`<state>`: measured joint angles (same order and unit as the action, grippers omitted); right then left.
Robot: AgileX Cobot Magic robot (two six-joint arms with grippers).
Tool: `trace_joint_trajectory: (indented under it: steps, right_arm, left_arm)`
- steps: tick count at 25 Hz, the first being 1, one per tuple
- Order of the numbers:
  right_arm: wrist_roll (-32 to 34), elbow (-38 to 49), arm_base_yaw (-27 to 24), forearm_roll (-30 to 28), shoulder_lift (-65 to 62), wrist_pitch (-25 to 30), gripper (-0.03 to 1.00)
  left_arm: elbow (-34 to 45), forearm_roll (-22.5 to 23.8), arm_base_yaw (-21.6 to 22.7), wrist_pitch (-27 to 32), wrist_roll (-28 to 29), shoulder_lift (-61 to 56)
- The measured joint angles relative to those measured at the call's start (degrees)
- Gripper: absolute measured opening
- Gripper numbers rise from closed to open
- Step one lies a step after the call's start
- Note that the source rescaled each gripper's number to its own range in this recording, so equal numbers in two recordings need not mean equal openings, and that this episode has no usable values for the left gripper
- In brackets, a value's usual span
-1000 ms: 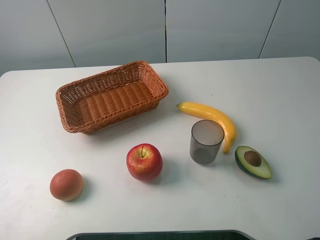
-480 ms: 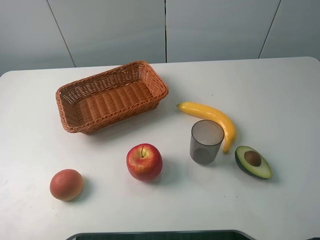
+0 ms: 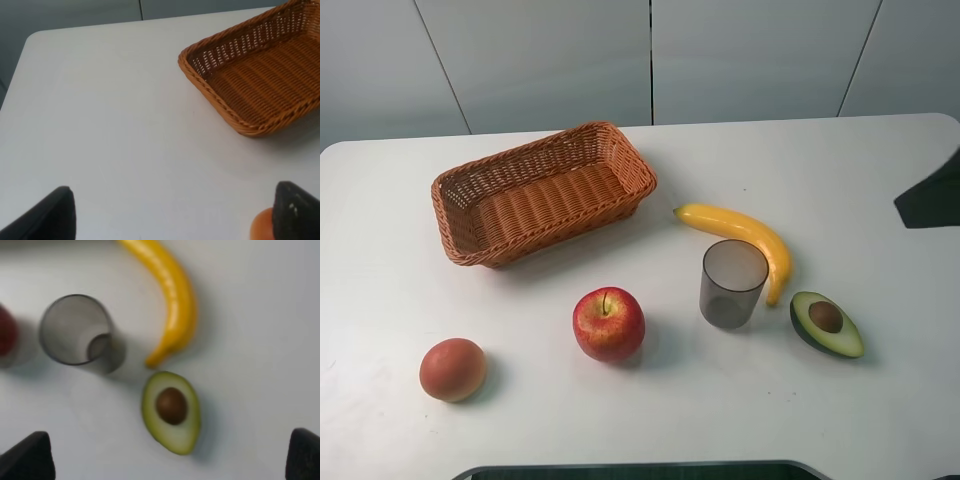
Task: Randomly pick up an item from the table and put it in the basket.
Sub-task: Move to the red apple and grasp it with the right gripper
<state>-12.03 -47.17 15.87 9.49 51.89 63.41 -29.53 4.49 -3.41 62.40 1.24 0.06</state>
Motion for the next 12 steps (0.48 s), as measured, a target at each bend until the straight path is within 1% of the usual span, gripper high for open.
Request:
trace_joint_trajectory:
  steps: [5,7,12]
  right_arm:
    - [-4.4,-6.2,12.1,-2.0,10.7,-0.3,1.00]
    - [-7.1,-8.8,16.5,-2.7,15.6,-1.0,1.00]
    - [-12.5,-16.3,24.2,-2.8,27.7,-2.4,1.00]
  left_arm:
    - [0.0,0.0,0.0,0.0,0.0,0.0]
    - [0.0,0.0,0.0,0.0,0.0,0.0]
    - [0.0,0.0,0.0,0.0,0.0,0.0]
